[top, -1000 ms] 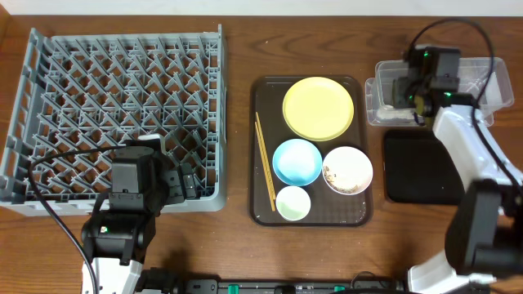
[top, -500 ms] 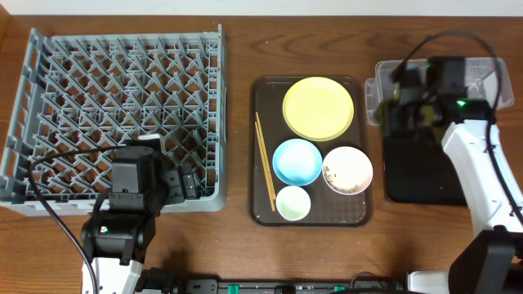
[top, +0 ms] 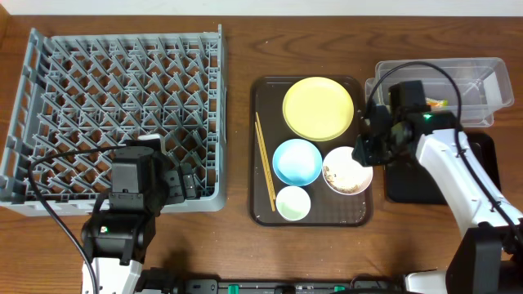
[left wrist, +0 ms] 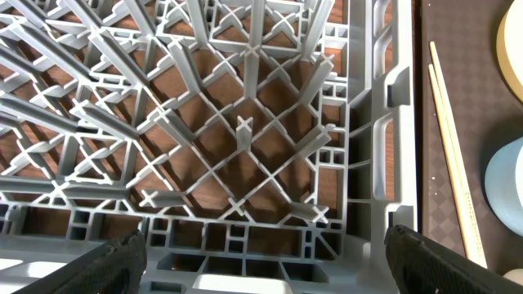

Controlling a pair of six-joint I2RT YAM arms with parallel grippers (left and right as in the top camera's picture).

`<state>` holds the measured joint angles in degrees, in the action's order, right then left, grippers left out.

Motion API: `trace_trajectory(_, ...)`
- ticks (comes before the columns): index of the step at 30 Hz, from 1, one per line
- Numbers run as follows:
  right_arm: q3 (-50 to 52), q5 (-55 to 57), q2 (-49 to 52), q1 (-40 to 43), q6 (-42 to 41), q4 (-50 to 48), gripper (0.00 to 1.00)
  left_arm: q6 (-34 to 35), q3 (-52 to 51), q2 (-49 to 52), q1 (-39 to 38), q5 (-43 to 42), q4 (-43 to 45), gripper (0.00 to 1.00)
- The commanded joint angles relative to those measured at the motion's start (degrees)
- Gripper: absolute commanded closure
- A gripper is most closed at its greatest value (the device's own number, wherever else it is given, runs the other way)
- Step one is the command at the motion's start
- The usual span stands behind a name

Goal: Sort waste into correct bins and load items into the dishwasher rack
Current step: 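Grasp the rim of the white plate with rice using right gripper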

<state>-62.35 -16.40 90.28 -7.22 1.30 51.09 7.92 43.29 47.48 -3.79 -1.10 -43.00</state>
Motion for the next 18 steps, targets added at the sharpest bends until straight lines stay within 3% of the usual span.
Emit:
trace_trajectory(1,0.8,-0.5,0.1,-3.0,-1.5,-0.1,0.68,0.8,1.2,0.0,0.3,0.3,0.2,0.05)
trace_trajectory(9,3.9,0.9,0.1,-10.5,-2.1,-0.2,0.66,0.8,1.2,0.0,0.3,0.3,0.2,0.05)
trace_trajectory(18,10.3,2.8,0.1,-15.9,-4.5,-7.6,0.66,0.8,1.2,0.0,0.3,0.3,0.2,0.05)
